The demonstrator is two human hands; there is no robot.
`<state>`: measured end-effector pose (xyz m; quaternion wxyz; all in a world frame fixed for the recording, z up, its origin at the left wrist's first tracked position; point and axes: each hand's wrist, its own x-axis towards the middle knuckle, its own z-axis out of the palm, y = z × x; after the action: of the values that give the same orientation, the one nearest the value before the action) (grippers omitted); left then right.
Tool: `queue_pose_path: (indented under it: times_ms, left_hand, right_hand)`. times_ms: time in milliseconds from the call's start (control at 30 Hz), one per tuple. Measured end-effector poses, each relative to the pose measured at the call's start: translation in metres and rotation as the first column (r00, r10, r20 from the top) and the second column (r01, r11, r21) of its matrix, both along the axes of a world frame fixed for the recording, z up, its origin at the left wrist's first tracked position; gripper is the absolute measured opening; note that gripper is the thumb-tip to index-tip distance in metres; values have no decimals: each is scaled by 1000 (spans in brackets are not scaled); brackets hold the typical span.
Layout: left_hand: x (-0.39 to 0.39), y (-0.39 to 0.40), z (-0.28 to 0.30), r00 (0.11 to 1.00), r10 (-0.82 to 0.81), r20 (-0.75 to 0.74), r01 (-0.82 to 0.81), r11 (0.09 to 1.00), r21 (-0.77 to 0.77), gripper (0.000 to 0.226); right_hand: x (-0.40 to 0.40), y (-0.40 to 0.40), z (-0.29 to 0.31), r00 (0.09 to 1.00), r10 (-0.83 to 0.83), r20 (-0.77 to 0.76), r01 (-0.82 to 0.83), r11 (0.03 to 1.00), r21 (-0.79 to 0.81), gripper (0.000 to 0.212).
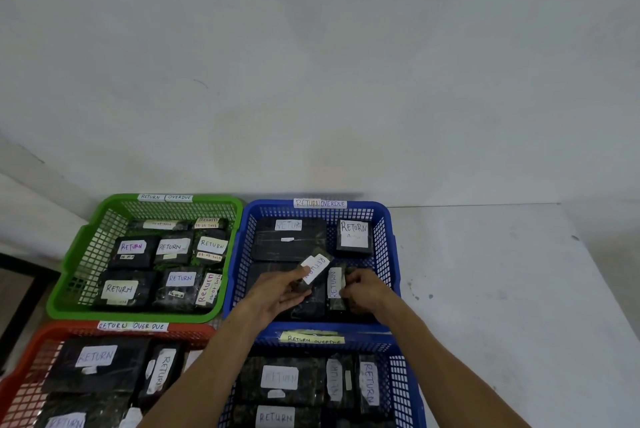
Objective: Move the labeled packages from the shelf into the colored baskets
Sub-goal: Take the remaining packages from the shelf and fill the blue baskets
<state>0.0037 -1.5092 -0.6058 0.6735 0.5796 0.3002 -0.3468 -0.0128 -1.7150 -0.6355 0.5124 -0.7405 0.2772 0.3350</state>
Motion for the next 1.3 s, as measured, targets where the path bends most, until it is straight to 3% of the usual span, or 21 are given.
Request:
queue_pose_path:
  times_ms: [167, 367, 467, 633, 800, 833, 933, 1000, 1067, 1167, 1300]
  left_hand:
    - [-10, -28, -11, 983, -151, 104, 112, 943, 313, 42]
    - [-15, -50, -11, 879, -444, 175, 249, 740, 625, 37]
    - [-16, -54, -11, 799, -588, 128, 325, 601, 731, 41]
    - [-18, -57, -19, 776, -622, 105, 350, 563, 749, 28]
    - [-15, -60, -16, 701, -705, 108, 234, 370, 899, 25]
    - [-13, -61, -17, 664, -732, 153, 212, 381, 900, 25]
    - [-7, -62, -20, 484, -857, 175, 343, 370, 864, 60]
    - [0, -61, -21, 399, -904, 156, 403, 325, 855, 62]
    - [7, -57, -23, 346, -919, 191, 441, 339, 831, 61]
    - [14, -49, -22, 315, -921, 228, 489, 363, 793, 67]
    - [15, -43, -20, 359, -902, 239, 548, 410, 729, 79]
  right_hand:
    - [1, -10, 6, 989, 6, 150, 13, 992, -127, 35]
    - [0, -20, 11, 924, 191, 331, -112, 964, -242, 70]
    - [-2, -20, 12, 876, 296, 381, -169, 928, -331, 72]
    - [-3, -28, 12, 850, 392, 353, -232, 879, -417, 58]
    - [-4, -27, 5, 809, 549, 210, -402, 777, -484, 52]
    - [-4, -25, 4, 802, 568, 187, -419, 757, -502, 53]
    - [-4, -19, 2, 777, 614, 139, -445, 692, -568, 58]
    - [-3, -17, 0, 762, 640, 98, -475, 656, -586, 64]
    - [-2, -15, -3, 742, 669, 49, -507, 607, -613, 64]
    - [-1, -10, -3, 700, 714, 25, -516, 530, -673, 62]
    - [4, -11, -1, 663, 749, -13, -498, 427, -755, 59]
